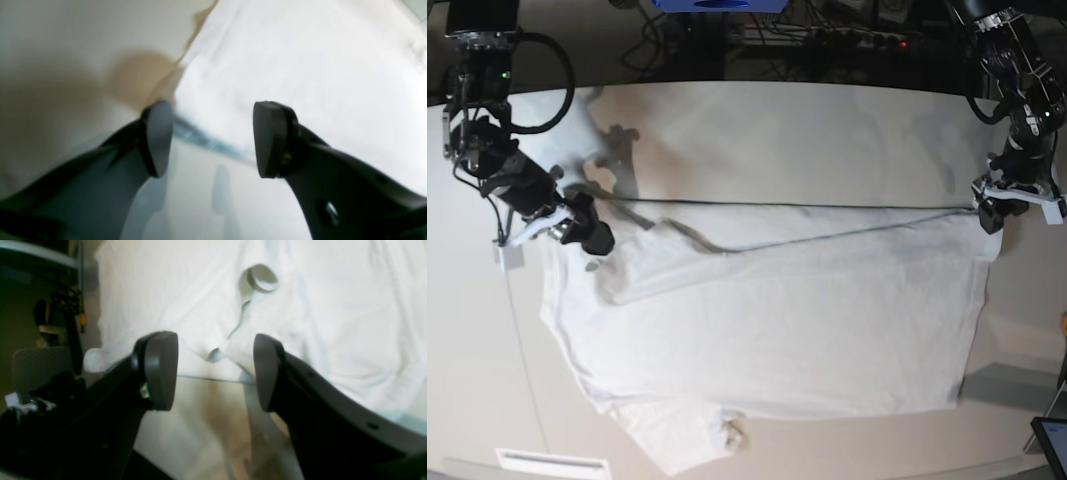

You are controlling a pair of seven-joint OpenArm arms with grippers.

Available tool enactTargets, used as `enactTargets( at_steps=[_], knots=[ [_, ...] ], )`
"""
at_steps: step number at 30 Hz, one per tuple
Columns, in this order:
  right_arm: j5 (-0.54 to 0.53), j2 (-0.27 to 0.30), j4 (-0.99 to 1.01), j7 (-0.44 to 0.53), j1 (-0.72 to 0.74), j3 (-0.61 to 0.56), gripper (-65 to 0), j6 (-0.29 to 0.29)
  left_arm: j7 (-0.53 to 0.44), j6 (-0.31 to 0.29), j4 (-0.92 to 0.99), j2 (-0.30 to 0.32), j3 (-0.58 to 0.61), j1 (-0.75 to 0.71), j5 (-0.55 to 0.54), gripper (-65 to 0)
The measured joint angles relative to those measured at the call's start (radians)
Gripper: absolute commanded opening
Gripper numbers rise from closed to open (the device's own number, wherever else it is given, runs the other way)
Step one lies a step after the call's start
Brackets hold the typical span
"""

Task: Fold the T-shirt properly
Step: 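Open both grippers to release the folded edge and raise them, then move the right gripper along the shirt side and grasp the fabric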

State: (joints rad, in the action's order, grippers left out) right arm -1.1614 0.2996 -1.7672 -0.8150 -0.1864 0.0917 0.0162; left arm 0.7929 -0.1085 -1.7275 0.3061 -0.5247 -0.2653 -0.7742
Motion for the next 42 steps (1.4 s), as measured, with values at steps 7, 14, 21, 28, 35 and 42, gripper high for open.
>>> enactTargets(
  at_steps=[7, 14, 21, 28, 35, 42],
  knots=[
    [0.006, -0.021, 0.050, 0.004, 0.046, -0.001, -30.6, 0.001, 0.000, -0.014, -0.055, -0.061, 0.003, -0.055, 0.200, -27.7],
    [0.002, -0.024, 0.171, 0.000, 0.131, 0.000, -30.6, 0.000, 0.000, -0.005, -0.055, -0.073, 0.001, -0.115, 0.228, -27.9],
    [0.000, -0.029, 0.190, -0.010, 0.158, 0.000, -30.8, 0.000, 0.000, -0.005, -0.055, -0.074, -0.001, -0.122, 0.228, -27.9],
    [0.005, -0.023, 0.194, -0.010, 0.162, -0.034, -39.8, 0.001, 0.000, -0.005, -0.055, -0.083, -0.005, -0.120, 0.228, -27.9],
    [-0.002, -0.029, 0.195, -0.009, 0.171, -0.099, -41.9, 0.000, 0.000, -0.008, -0.055, -0.089, -0.005, -0.120, 0.228, -27.9],
    [0.000, -0.028, 0.304, -0.008, 0.197, -0.108, -57.6, -0.003, 0.000, -0.005, -0.055, -0.088, -0.006, -0.120, 0.228, -27.9]
  ],
)
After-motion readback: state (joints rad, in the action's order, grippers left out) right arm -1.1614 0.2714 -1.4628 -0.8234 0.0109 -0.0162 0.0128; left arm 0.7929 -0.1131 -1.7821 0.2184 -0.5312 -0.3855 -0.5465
